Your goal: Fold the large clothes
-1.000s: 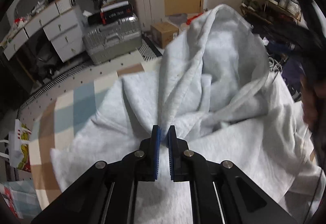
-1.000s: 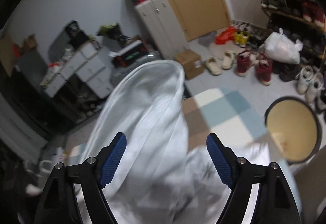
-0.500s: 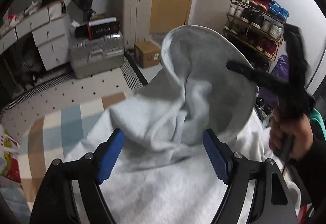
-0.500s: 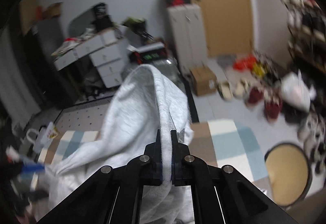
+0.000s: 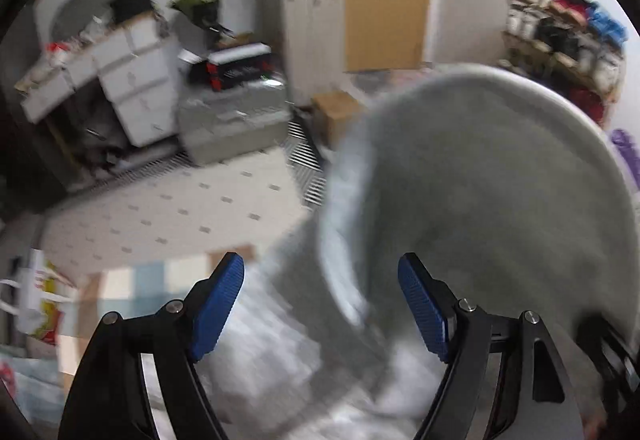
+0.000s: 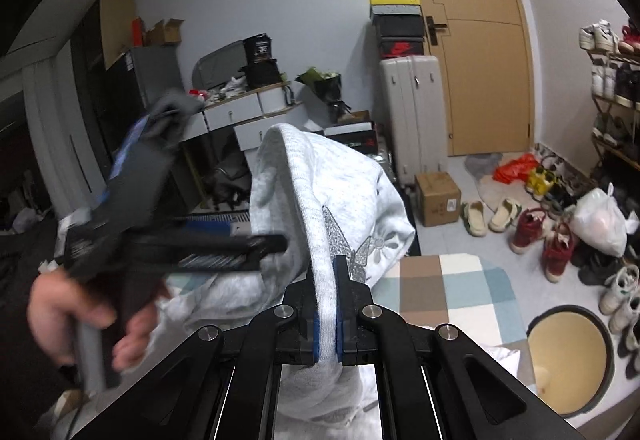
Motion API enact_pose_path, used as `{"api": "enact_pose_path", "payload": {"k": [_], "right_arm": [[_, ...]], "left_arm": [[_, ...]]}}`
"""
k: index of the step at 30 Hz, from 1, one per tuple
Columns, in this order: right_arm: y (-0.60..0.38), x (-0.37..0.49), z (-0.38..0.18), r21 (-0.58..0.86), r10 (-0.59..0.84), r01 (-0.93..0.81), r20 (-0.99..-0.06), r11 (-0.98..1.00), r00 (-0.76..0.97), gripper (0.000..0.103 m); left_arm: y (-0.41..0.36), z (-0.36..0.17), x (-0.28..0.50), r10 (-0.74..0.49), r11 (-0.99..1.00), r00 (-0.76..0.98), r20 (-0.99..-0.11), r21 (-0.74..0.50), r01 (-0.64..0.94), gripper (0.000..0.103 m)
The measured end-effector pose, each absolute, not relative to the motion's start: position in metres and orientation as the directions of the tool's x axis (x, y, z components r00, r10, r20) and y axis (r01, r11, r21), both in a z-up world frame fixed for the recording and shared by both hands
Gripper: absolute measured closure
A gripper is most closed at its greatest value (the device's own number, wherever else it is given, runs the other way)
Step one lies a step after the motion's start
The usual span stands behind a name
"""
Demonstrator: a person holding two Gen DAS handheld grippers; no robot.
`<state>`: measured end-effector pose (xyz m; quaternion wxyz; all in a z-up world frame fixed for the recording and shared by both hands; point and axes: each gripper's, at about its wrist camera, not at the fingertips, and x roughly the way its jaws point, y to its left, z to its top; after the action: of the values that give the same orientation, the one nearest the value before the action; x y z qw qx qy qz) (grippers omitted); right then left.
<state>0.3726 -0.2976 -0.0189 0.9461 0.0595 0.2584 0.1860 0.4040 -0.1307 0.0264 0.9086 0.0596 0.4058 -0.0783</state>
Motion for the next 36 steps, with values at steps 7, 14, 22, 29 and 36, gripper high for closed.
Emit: {"api": "enact_pose_path", "payload": {"k": [7,14,22,29,36], "right_arm": [[-0.303,0.361,-0.023,0.198,0.408,-0.357,-0.469,0.913,0.783,0.098],[-0.292,0.350,-0.012,0.143,0.396,-0.374,-0.473,0.916,0.787,0.099],[-0.276,0.328,0.029,0.159,0.410,-0.379,-0.430,0.912,0.805,0.099],[-0.270,0.293,0.039,0.263,0.454,-0.374,-0.412,0.889,0.790,0.099],[-0.298,0.247,-0.014,0.508,0.522,-0.283,-0.422,0.814,0.742,0.098]], "left_arm": [[-0.104,0.033,0.397,-0.195,0.975,0.673,-0.714,-0.070,0.209,0.102],[-0.090,0.083,0.360,-0.190,0.972,0.764,-0.617,-0.006,0.236,0.102],[-0.037,0.129,0.301,-0.225,0.969,0.809,-0.544,-0.039,0.243,0.102],[-0.013,0.115,0.253,-0.296,0.954,0.783,-0.547,-0.122,0.275,0.102],[-0.015,0.061,0.202,-0.409,0.913,0.707,-0.578,-0.251,0.323,0.102]]}}
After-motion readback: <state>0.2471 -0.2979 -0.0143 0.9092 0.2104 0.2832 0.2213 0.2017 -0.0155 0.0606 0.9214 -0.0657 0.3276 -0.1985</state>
